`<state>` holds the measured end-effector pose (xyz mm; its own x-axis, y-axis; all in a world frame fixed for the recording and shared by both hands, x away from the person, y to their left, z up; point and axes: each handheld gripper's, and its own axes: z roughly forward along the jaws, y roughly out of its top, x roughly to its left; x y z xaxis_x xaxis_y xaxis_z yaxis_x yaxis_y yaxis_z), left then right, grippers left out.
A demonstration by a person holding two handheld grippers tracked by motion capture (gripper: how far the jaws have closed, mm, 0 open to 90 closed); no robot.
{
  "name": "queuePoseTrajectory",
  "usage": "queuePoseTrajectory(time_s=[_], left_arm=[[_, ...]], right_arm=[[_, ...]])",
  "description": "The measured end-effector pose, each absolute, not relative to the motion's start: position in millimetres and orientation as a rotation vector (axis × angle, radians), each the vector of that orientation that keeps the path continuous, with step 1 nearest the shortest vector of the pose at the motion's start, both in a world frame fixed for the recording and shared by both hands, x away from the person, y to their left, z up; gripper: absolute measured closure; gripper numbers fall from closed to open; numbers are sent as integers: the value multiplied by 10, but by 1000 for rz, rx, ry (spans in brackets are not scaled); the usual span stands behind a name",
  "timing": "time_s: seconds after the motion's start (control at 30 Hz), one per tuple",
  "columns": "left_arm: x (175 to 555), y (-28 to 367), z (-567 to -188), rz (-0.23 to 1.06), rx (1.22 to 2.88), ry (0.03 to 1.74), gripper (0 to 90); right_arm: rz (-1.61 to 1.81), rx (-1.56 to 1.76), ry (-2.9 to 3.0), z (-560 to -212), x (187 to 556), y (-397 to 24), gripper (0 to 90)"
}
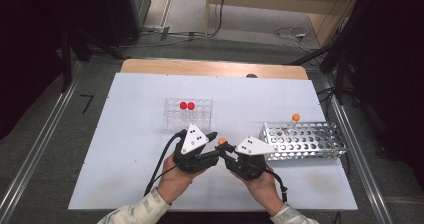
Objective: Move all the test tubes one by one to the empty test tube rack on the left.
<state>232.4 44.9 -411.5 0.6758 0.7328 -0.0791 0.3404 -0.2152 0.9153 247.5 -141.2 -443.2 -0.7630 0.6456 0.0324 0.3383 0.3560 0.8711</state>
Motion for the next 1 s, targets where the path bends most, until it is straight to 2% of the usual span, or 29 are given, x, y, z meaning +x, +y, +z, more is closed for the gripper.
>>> queuePoseTrajectory(time_s=[0.2, 0.53, 0.57, 0.77, 0.87, 1.0], left_arm=[[2317, 427, -4130, 455, 1836, 831, 682], [2316, 425, -4133, 470, 1852, 824, 700], [2317, 430, -4131, 470, 1851, 825, 701], [2362, 577, -4082, 478, 1807, 873, 701], [2415, 721, -4043, 489, 1768, 925, 701], [2506, 947, -3978, 551, 1732, 1023, 701]], right_arm=[[1369, 850, 2319, -4431, 2452, -1374, 717], [1361, 854, 2328, -4436, 2450, -1374, 711], [1362, 854, 2331, -4437, 2449, -1373, 685], [1353, 854, 2357, -4422, 2456, -1403, 377], [1345, 881, 2351, -4407, 2469, -1488, 320], [1334, 921, 2322, -4390, 2476, -1648, 292]])
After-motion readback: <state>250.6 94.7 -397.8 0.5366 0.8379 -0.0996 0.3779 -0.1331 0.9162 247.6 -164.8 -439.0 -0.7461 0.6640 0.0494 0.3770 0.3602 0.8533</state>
